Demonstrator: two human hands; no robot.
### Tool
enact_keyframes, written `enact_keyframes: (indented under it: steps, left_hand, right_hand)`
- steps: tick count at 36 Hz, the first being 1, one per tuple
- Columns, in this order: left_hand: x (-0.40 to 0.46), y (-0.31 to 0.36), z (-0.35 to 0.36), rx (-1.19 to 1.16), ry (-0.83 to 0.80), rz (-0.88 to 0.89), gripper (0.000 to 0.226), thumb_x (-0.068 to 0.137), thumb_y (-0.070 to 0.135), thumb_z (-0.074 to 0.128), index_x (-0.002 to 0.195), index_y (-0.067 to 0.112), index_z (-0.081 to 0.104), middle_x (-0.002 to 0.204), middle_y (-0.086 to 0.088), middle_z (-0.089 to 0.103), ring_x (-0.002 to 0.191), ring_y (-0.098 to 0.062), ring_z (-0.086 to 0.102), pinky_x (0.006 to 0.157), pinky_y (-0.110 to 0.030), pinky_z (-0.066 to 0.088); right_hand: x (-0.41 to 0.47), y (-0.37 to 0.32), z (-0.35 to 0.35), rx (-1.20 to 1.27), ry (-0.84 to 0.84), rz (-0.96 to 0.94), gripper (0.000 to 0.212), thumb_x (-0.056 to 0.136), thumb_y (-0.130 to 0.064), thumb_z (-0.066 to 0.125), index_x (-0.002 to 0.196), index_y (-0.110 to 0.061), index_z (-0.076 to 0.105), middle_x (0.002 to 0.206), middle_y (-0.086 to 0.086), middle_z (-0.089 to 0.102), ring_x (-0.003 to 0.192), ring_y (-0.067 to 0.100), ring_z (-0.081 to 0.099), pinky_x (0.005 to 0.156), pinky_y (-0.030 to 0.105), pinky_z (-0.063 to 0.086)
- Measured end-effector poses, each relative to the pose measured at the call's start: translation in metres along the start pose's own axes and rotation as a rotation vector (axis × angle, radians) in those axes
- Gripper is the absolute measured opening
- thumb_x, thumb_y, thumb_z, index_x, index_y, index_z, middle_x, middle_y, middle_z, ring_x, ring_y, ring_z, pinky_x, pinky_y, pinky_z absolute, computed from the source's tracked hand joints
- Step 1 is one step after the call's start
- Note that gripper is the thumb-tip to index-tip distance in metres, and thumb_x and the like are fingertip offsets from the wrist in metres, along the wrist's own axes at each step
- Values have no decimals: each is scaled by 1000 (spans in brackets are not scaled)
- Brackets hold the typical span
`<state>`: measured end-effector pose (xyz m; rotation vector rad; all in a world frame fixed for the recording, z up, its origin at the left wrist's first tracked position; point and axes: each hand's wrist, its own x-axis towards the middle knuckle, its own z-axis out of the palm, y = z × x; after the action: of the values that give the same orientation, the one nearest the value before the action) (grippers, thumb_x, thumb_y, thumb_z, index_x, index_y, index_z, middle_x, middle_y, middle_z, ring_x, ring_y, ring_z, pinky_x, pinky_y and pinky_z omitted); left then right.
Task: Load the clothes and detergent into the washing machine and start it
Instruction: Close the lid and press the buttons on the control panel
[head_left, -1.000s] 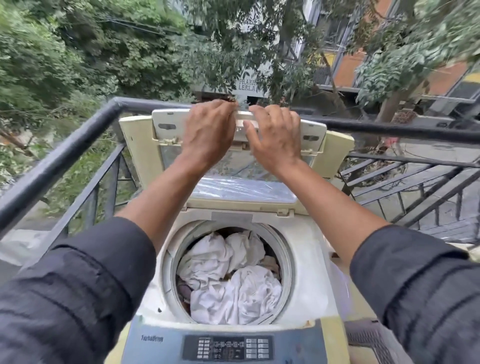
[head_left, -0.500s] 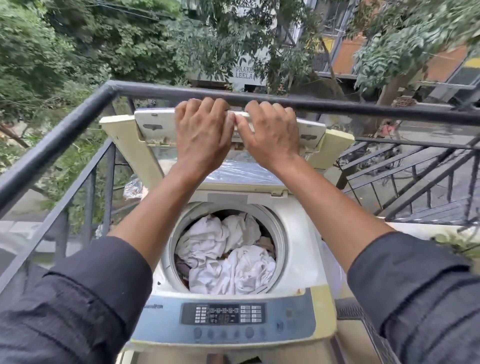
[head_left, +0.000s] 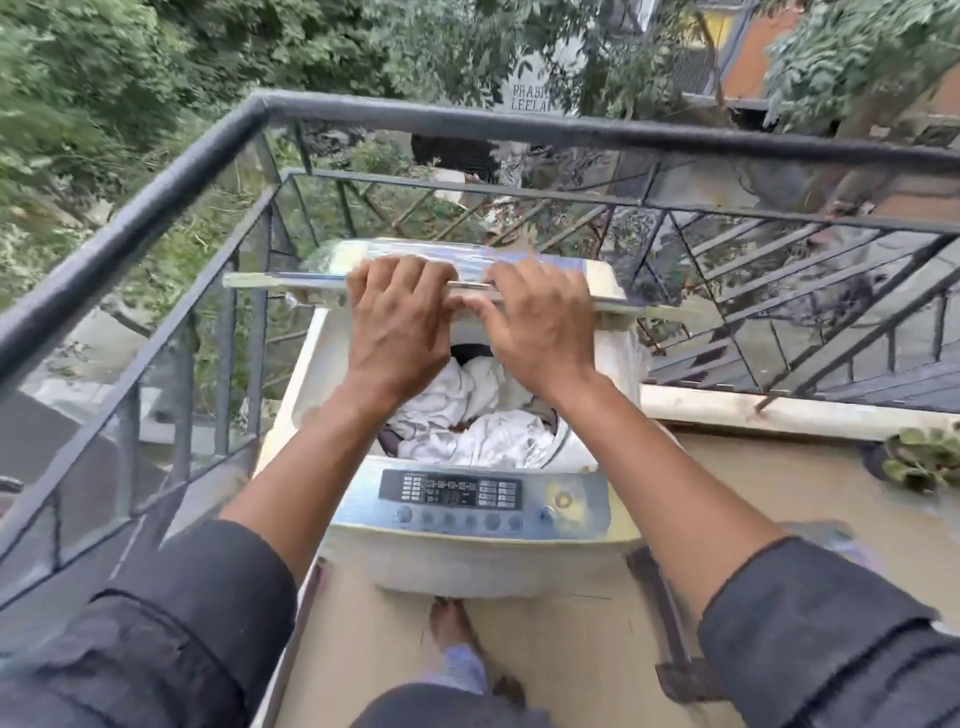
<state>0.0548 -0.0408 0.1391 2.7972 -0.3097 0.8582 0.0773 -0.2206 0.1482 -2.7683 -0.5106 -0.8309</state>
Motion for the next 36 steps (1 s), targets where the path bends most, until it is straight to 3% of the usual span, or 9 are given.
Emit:
enact_keyframes:
  steps: [4,11,17,20,23,28,32,36]
  left_hand:
    - [-46,1,1,11,-98,31,32,97,31,48,122,19,64,114,-6,63,109,-34,54,96,-48,39]
    - [-114,3,30,-17,-225,25,26,92,10,65,117,12,62,106,-11,61,95,-35,57,87,-45,44]
    - [-141,0,51,-70,-343,-29,24,100,37,60,114,18,59,103,-8,59,87,-32,55,80,-46,48]
    - [-149,-3,58,-99,-391,-41,24,97,37,64,111,18,59,101,-6,58,86,-30,55,79,-46,49]
    - [-155,-9,63,-119,-424,-45,19,96,31,66,109,20,58,100,-4,57,84,-28,52,79,-46,48]
    - [-167,-14,71,-198,-426,-23,26,100,30,47,113,15,64,97,-8,59,84,-33,54,76,-47,48]
    - [-177,-17,80,-267,-367,-58,27,98,18,57,121,11,69,106,-9,64,94,-33,58,87,-43,48]
    - [-180,-24,82,-364,-374,-59,34,105,22,52,134,13,68,117,-4,65,104,-26,56,97,-36,45]
  right_hand:
    - [-45,-10,8,20,-122,15,39,94,-57,55,118,-28,66,103,-3,69,96,26,62,82,42,39]
    - [-96,-19,25,51,-378,17,32,89,-56,66,101,-27,58,95,-1,67,92,27,60,85,44,41]
    - [-123,-27,38,72,-502,102,32,87,-51,74,94,-29,53,91,-4,64,90,23,59,89,40,41]
    - [-130,-29,44,72,-567,121,28,88,-47,74,95,-30,53,94,-4,64,94,22,58,93,40,42]
    - [-136,-30,50,77,-596,132,24,88,-45,73,96,-31,54,95,-4,65,96,23,59,96,41,41]
    - [-146,-32,58,94,-634,150,22,90,-44,66,106,-31,58,103,-3,66,101,23,59,100,41,39]
    - [-155,-36,68,110,-616,220,22,88,-42,60,108,-32,62,102,-6,67,103,22,61,102,40,38]
    - [-170,-38,74,119,-555,250,28,93,-40,57,118,-31,62,106,-5,66,106,22,60,103,40,39]
